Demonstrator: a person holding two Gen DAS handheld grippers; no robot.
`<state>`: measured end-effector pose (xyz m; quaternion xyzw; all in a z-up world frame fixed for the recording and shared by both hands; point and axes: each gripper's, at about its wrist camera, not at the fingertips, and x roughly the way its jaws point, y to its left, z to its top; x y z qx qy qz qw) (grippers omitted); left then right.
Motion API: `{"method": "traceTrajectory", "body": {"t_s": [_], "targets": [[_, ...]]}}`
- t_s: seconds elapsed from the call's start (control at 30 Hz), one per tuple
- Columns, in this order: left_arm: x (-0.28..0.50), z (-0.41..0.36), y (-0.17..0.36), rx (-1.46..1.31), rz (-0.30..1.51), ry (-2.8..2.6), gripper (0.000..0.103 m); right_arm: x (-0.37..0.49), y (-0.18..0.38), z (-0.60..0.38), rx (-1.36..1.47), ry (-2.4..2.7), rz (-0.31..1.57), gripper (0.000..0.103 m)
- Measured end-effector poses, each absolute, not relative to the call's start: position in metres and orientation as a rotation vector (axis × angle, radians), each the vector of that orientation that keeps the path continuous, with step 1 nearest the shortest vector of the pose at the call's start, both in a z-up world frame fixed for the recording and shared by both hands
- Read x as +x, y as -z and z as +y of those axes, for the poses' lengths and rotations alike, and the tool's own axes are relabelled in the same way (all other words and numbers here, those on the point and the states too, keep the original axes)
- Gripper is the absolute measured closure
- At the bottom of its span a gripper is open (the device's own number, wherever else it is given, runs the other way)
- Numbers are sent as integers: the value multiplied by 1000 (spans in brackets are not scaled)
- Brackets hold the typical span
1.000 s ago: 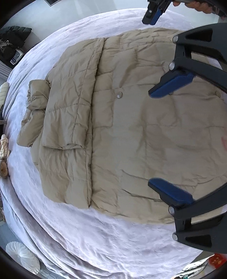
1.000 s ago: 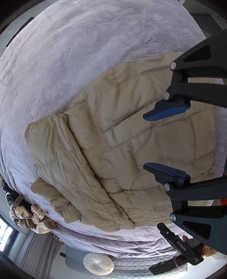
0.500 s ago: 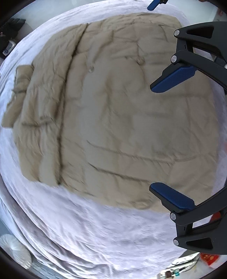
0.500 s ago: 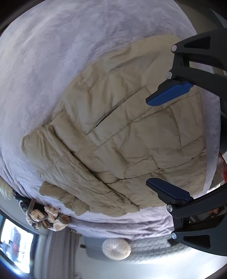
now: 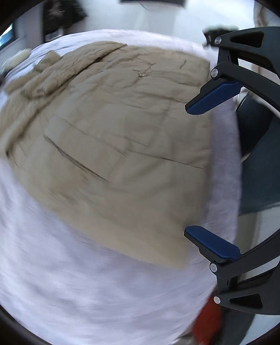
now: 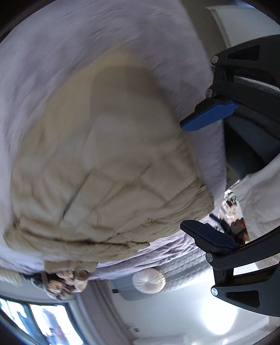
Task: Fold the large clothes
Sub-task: 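Grasp the jacket hem with both tools and lift it toward the collar, then lay the lifted hem over the collar and open both tools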
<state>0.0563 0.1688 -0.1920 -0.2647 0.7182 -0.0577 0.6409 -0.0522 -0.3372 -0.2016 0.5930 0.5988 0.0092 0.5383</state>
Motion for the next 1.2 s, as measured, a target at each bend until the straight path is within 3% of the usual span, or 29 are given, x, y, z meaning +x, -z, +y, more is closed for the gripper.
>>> {"method": "traceTrajectory", "body": {"t_s": [0.27, 0.67, 0.7, 0.73, 0.77, 0.83, 0.9, 0.97, 1.0, 1.03, 1.2], "targets": [[24, 176, 235, -947, 1674, 133, 0, -78, 225, -352, 1566, 80, 1293, 16], [60, 136, 238, -928, 1622, 205, 1, -42, 237, -356, 1611, 38, 1191, 16], [62, 135, 237, -925, 1619, 211, 7, -36, 234, -355, 1605, 28, 1191, 15], [64, 136, 235, -925, 1615, 217, 22, -33, 232, -354, 1599, 16, 1190, 15], [66, 136, 234, -929, 1616, 218, 30, -30, 229, -353, 1589, 5, 1192, 15], [68, 139, 235, -954, 1606, 215, 65, -29, 225, -353, 1577, 3, 1201, 15], [71, 144, 234, -998, 1591, 221, 82, -28, 223, -353, 1577, 25, 1210, 21], [75, 150, 231, -1062, 1561, 248, 89, -29, 223, -354, 1567, 52, 1233, 53], [76, 151, 229, -1077, 1548, 257, 89, -28, 224, -355, 1555, 69, 1257, 63], [80, 152, 224, -1084, 1533, 271, 89, -28, 224, -355, 1544, 79, 1271, 85], [103, 149, 193, -1098, 1445, 350, 89, -12, 206, -358, 1506, 1, 1200, 92]]}}
